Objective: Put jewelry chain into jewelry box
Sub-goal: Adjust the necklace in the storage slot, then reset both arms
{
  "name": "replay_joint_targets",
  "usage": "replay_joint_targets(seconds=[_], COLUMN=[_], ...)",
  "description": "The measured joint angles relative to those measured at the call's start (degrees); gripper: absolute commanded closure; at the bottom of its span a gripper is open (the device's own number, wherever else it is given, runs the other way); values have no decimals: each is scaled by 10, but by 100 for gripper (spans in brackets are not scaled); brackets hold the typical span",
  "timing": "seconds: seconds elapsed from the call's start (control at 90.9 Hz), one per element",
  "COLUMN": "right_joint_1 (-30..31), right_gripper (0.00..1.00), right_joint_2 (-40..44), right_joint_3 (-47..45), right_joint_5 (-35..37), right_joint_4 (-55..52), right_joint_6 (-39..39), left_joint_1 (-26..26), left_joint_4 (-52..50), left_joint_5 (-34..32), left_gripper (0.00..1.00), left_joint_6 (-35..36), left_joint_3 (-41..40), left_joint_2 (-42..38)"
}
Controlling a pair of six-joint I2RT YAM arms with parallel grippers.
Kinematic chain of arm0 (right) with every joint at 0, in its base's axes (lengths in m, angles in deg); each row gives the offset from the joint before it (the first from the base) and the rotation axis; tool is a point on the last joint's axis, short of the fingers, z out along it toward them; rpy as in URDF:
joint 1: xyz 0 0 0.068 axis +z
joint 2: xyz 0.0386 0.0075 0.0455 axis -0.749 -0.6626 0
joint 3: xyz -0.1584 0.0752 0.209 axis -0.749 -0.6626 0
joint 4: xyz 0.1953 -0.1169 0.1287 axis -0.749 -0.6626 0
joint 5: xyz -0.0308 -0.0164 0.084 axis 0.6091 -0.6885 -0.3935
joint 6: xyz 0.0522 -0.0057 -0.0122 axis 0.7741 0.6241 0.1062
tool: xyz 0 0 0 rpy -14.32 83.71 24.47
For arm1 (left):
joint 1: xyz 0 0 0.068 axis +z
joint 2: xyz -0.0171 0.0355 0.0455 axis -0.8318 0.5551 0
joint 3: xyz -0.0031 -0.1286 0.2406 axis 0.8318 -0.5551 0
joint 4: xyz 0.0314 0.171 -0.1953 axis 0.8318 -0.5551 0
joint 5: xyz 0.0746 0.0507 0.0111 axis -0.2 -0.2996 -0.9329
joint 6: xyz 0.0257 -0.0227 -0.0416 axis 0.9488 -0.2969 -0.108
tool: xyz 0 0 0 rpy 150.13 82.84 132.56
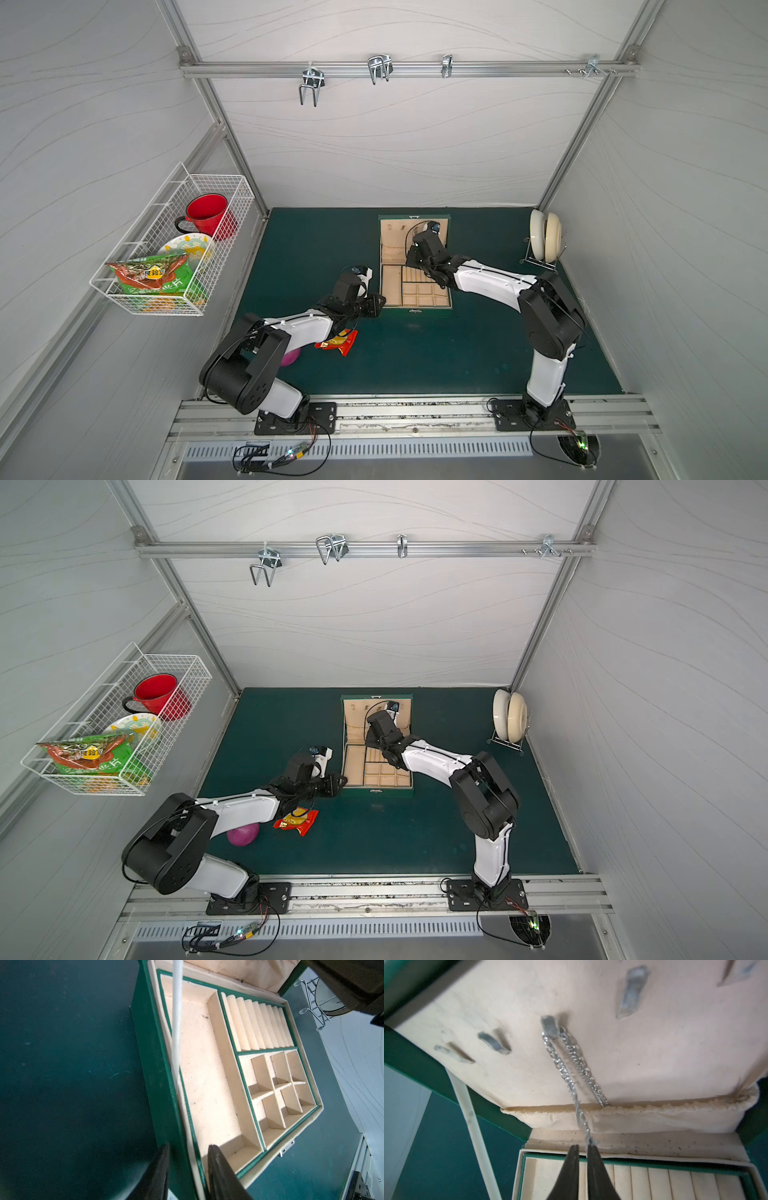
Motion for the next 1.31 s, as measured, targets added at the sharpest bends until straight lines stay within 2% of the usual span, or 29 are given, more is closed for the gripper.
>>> replay_joint_targets(seconds=[0.242,0.385,0.539,0.693,0.892,0.991,1.057,1.189,1.31], right_joint_1=[-1,-1,-1,-5,-44,-100,-158,-303,-446], right_gripper=[61,39,15,3,1,1,1,1,1], right_joint_2=[4,51,172,315,462,531,575,643,645], right_joint_3=[-2,-40,-123,-211,-275,-303,-322,-375,-449], right_joint_5=[-10,-16,-9,11,22,14,2,-28,-88], right_joint_4=[0,0,15,40,43,40,37,39,81], right_joint_6=[-6,-28,-68,-133,-196,-222,-234,-245,-227], left_joint_1=[0,0,0,0,0,8,30,129,230], left_joint_4=[0,0,-2,-10,-14,-17,-17,0,30], left_joint_5=[4,9,19,19,-10,-36,-42,-57,-88], left_gripper=[63,57,35,1,0,0,0,0,0], left_joint_6=[0,2,21,40,94,131,145,148,146], left_joint_3=[0,1,1,0,0,4,12,13,-2], left_joint_2=[1,2,-1,-37,-124,-169,-188,-205,-207])
